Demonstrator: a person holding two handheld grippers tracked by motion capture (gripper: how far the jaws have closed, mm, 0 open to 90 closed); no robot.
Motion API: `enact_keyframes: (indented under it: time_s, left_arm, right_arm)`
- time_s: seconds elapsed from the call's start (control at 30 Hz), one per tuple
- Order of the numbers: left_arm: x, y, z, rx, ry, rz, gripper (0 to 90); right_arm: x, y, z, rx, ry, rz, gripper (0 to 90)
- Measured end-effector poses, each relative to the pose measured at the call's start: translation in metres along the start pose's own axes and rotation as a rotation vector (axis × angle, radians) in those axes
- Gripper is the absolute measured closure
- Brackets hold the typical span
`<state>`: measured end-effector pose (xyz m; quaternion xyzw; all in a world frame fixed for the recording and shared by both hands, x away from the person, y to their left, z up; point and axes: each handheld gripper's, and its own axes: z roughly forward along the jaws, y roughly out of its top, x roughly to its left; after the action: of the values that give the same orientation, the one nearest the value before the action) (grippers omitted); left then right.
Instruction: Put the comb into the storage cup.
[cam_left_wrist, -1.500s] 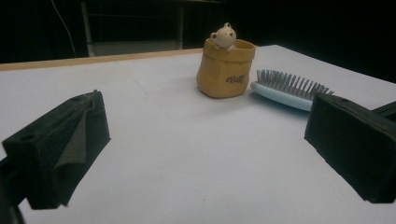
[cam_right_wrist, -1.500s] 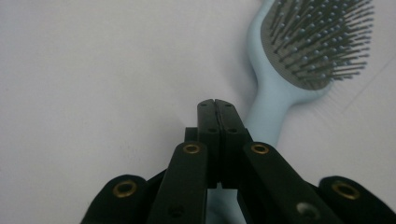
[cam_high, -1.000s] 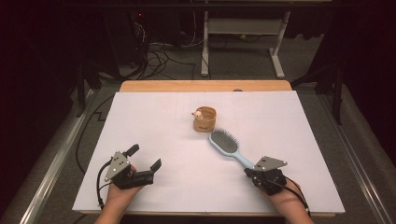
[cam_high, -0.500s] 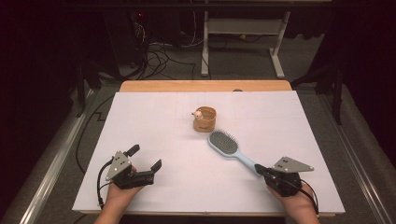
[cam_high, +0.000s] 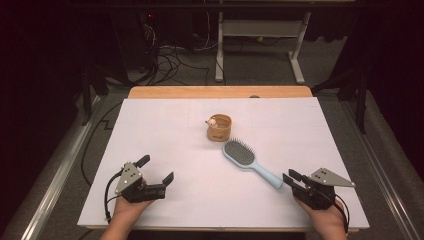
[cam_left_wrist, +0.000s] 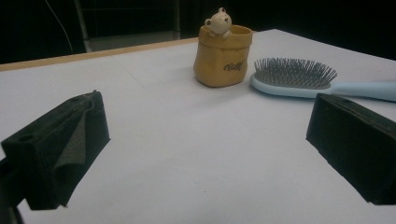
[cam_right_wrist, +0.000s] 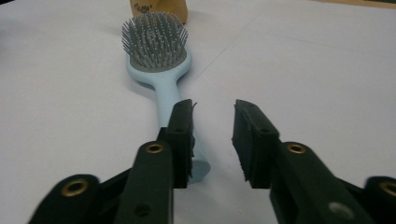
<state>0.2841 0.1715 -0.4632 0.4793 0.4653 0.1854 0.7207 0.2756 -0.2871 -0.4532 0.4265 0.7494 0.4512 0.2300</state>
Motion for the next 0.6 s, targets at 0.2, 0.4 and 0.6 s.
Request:
enact_keyframes:
  time_s: [0.2, 0.4, 0.6]
  left_arm:
    - [-0.0008, -0.0005, 0.0000, 0.002, -0.006, -0.001, 0.3]
    - [-0.0013, -0.0007, -0.0004, 0.007, -0.014, 0.002, 0.2]
    - [-0.0016, -0.0008, -0.0004, 0.005, -0.016, -0.002, 0.2]
  right_arm:
    - [0.0002, -0.0006, 0.0037, 0.009, 0.015, -0.003, 40.8]
    - [0.0002, -0.0010, 0.0067, 0.008, 0.034, -0.002, 22.5]
    - [0.0013, -0.0017, 0.0101, 0.023, 0.054, 0.001, 9.8]
